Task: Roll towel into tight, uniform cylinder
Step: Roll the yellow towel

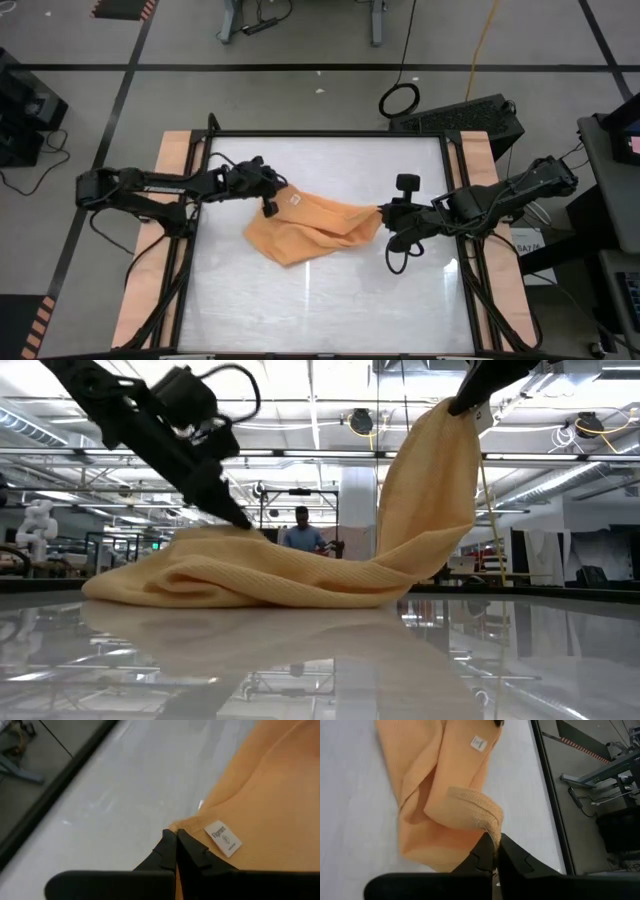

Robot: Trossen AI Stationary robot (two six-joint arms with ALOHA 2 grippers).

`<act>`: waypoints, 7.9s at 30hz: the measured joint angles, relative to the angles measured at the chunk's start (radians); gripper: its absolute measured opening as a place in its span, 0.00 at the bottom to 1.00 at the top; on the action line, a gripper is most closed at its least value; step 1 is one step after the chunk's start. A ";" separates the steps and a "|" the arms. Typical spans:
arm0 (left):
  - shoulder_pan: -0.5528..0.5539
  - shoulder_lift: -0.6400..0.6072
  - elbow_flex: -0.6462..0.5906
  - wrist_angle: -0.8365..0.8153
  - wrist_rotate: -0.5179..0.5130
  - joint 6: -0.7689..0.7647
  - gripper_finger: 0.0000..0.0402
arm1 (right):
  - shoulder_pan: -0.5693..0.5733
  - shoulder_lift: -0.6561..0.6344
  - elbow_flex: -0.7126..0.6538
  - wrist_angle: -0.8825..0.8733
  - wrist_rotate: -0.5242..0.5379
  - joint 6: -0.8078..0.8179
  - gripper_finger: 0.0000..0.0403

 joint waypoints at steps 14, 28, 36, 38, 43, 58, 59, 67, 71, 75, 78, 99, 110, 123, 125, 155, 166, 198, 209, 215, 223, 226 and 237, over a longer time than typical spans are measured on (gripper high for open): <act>-0.136 -0.191 0.000 -0.132 0.144 -0.106 0.03 | 0.005 0.017 0.000 -0.015 -0.020 0.011 0.00; -0.240 -0.087 -0.001 -0.202 0.073 -0.130 0.25 | 0.004 0.081 0.000 0.011 -0.027 -0.034 0.00; -0.247 0.043 -0.001 -0.187 -0.110 -0.052 0.33 | 0.005 0.080 0.000 0.013 -0.027 -0.039 0.00; -0.244 0.052 -0.001 -0.180 -0.150 -0.051 0.33 | 0.005 0.080 0.000 0.013 -0.027 -0.041 0.00; -0.208 0.044 0.001 -0.208 -0.119 -0.131 0.33 | 0.005 0.080 0.000 0.002 -0.027 -0.042 0.00; -0.219 0.040 0.002 -0.349 -0.094 -0.368 0.33 | 0.005 0.080 0.000 0.001 -0.026 -0.071 0.00; -0.222 0.040 0.002 -0.350 -0.103 -0.368 0.33 | 0.005 0.080 0.000 0.001 -0.026 -0.071 0.00; -0.230 0.052 0.002 -0.350 -0.108 -0.369 0.33 | 0.005 0.080 0.000 0.001 -0.026 -0.070 0.00; -0.229 0.094 0.002 -0.351 -0.078 -0.387 0.33 | 0.005 0.080 0.000 0.001 -0.026 -0.071 0.00; -0.222 0.143 0.002 -0.352 -0.076 -0.394 0.32 | 0.005 0.080 0.000 0.001 -0.026 -0.071 0.00; -0.224 0.156 0.002 -0.342 -0.095 -0.379 0.24 | 0.005 0.080 0.000 0.001 -0.026 -0.071 0.00; -0.332 0.062 0.002 -0.285 0.120 -0.497 0.01 | 0.027 0.126 0.000 0.227 -0.295 -0.089 0.00; -0.476 0.067 -0.012 -0.386 0.131 -0.628 0.01 | 0.129 0.200 0.000 0.204 -0.520 0.044 0.00; -0.483 0.105 0.051 0.257 -0.041 -0.103 0.15 | 0.169 0.274 0.000 0.015 -0.285 0.062 0.00; -0.466 0.166 0.051 0.328 -0.046 -0.052 0.23 | 0.171 0.270 0.000 -0.017 -0.250 0.068 0.00; -0.386 0.729 0.414 0.442 0.304 0.111 0.27 | 0.175 0.236 0.000 -0.063 0.062 0.018 0.00; -0.357 0.662 0.415 0.509 0.117 0.219 0.02 | 0.175 0.134 0.001 -0.069 0.062 0.048 0.00; -0.530 0.466 0.414 0.195 -0.122 0.402 0.00 | 0.127 0.004 -0.391 0.540 -0.077 0.355 0.72; -0.563 0.467 0.414 0.170 -0.122 0.393 0.00 | -0.080 0.047 -0.389 0.881 -0.408 -0.187 0.69; -0.571 0.467 0.414 0.163 -0.123 0.394 0.00 | -0.176 0.157 -0.389 0.975 -0.661 -0.308 0.62; -0.566 0.467 0.414 0.157 -0.126 0.394 0.00 | -0.206 0.270 -0.389 1.066 -0.810 -0.412 0.49; -0.559 0.467 0.414 0.140 -0.129 0.393 0.00 | -0.207 0.281 -0.390 1.050 -0.811 -0.412 0.44; -0.555 0.467 0.414 0.105 -0.211 0.366 0.00 | -0.158 0.258 -0.389 0.988 -0.884 -0.246 0.33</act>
